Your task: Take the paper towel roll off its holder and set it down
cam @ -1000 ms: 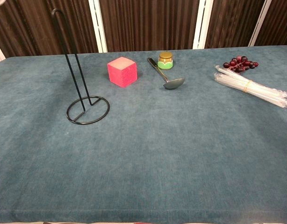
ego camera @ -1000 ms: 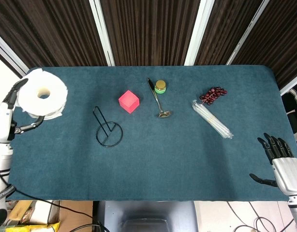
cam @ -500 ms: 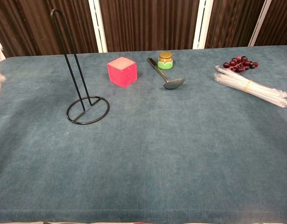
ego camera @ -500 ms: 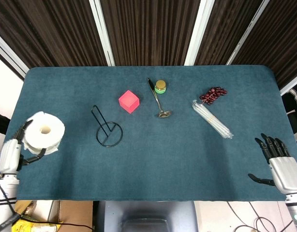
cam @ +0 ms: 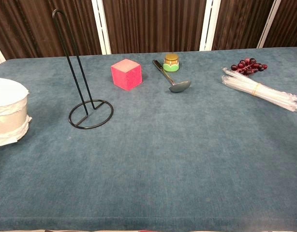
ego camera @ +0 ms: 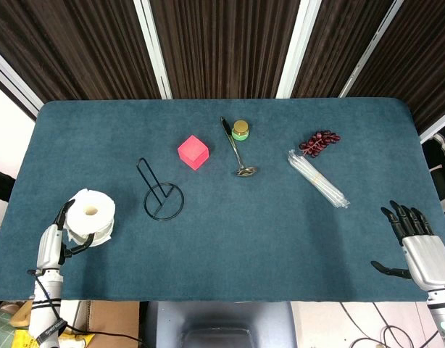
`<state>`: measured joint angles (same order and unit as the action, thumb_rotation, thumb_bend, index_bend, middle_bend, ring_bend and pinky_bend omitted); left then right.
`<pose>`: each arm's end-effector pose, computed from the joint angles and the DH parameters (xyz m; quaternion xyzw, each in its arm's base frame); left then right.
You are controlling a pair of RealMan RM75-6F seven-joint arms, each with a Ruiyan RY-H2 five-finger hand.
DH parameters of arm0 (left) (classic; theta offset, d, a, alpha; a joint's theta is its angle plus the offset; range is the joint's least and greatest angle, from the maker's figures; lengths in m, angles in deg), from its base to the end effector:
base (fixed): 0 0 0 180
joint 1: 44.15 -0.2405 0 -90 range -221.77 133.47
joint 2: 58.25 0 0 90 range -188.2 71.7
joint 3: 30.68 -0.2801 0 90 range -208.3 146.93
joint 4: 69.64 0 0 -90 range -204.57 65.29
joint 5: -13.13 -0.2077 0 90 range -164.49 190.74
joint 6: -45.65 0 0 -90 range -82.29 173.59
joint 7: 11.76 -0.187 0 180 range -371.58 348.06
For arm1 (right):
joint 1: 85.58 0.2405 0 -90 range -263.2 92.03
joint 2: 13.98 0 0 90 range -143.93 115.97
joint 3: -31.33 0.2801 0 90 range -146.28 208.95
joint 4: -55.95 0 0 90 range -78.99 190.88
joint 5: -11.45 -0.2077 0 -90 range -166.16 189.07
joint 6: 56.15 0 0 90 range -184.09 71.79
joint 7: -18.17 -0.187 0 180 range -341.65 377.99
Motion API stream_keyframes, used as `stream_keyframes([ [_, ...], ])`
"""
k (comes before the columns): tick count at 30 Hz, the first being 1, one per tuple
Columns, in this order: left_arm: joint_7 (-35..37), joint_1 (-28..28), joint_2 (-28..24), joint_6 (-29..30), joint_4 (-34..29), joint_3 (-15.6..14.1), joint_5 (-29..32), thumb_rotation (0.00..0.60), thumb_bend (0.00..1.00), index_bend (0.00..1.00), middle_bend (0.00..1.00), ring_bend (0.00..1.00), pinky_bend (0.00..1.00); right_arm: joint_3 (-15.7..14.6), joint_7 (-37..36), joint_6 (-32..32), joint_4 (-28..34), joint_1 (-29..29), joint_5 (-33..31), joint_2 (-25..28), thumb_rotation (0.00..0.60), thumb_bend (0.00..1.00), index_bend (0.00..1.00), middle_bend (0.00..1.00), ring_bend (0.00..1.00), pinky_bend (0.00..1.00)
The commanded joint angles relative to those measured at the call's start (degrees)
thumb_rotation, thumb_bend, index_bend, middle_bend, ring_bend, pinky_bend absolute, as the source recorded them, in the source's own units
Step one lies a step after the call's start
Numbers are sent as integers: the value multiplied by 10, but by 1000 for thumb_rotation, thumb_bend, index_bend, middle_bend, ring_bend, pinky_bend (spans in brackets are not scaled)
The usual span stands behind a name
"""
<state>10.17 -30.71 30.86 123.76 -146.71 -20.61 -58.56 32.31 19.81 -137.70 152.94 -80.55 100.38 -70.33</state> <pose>-0.3344 0.2966 0.0534 -0.4029 -0.5646 -0.5330 0.4846 -0.3221 -0.2180 0.1897 0.6425 -0.3764 0.3456 0.5710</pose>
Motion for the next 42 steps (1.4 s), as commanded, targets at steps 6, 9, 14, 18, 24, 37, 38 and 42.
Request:
stream_keyframes([
  [6, -5, 0, -10, -51, 3, -14, 8, 600, 353, 0, 0, 0, 130, -1, 2, 4, 1, 1, -2, -1, 600, 95, 0, 9, 0, 66],
  [9, -23, -3, -17, -54, -6, -15, 12, 600, 357, 0, 0, 0, 124, -2, 2, 2, 2, 0, -1, 0, 600, 95, 0, 9, 0, 66],
  [14, -78, -12, -33, -43, -21, -12, 28, 600, 359, 0, 0, 0, 122, -2, 1, 1, 2, 0, 0, 0, 600, 95, 0, 9, 0, 66],
  [18, -158, -26, -55, -7, -51, -5, 47, 600, 361, 0, 0, 0, 123, -3, 2, 1, 2, 0, 0, -1, 600, 95, 0, 9, 0, 66],
  [24, -301, -36, -117, 19, -94, -12, 64, 600, 360, 0, 0, 0, 117, -2, 11, 0, 0, 0, -2, -5, 600, 95, 0, 9, 0, 66],
  [37, -442, -39, -196, 118, -153, -26, -47, 600, 345, 152, 51, 0, 74, -5, 22, 11, 5, 2, -7, -1, 600, 95, 0, 9, 0, 66],
  [38, -453, -38, -196, 122, -155, -27, -55, 600, 346, 152, 58, 0, 74, -5, 23, 11, 6, 2, -8, 0, 600, 95, 0, 9, 0, 66],
  [42, -474, -27, -206, 94, -166, -40, -70, 600, 344, 152, 78, 0, 76, -7, 31, 17, 11, 2, -13, 6, 600, 95, 0, 9, 0, 66],
])
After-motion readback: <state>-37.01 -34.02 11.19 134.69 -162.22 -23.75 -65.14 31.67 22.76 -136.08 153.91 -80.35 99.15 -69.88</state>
